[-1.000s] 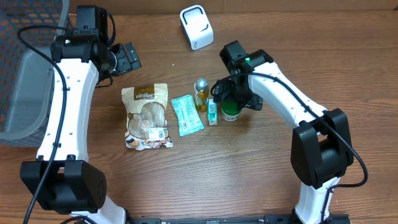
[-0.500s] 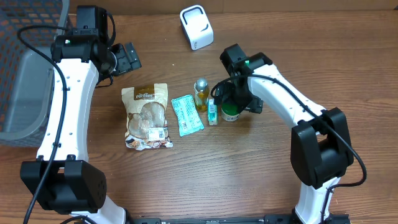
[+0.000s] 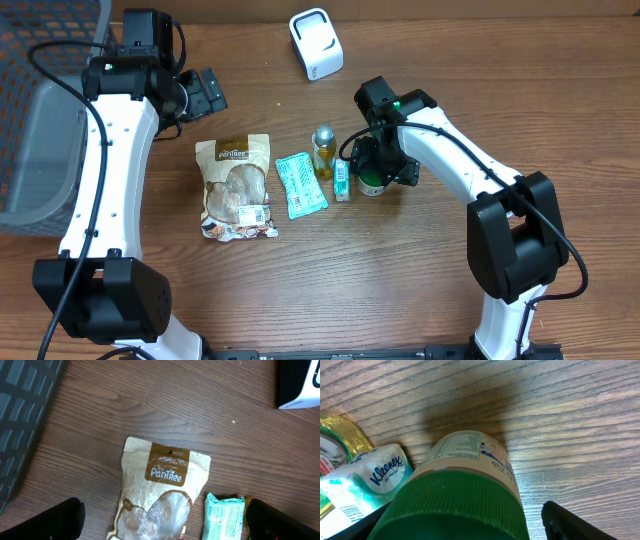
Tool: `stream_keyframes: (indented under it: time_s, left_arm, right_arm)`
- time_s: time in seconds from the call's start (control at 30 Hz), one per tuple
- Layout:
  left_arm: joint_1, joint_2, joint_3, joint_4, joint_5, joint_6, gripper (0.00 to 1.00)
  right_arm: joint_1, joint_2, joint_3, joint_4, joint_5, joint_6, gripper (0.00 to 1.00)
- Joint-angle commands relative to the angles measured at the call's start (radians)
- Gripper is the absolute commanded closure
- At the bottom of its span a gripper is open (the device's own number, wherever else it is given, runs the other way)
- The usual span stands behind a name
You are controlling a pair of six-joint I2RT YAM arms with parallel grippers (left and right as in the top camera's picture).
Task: Scan the item barcode
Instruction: 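Lower the right gripper over the jar and grasp its green lid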
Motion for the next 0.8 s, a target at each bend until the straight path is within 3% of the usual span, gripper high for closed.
stream_keyframes:
  time_s: [0.0,0.37,0.77]
  left_arm:
    - [-0.001,-0.011,0.018,0.001,0.002,0.013,0.00]
    - [-0.001,-0.011,0.018,0.001,0.002,0.013,0.00]
    - [-0.001,-0.011,0.018,0.001,0.002,0.013,0.00]
  right_arm:
    - [0.003,0.002,-0.002,0.003,0.017,0.003,0.16]
    - [0.003,0.002,-0.002,0.002,0.017,0.003,0.16]
    - [0.002,0.002,-0.002,-0.016,0.019,0.000,0.23]
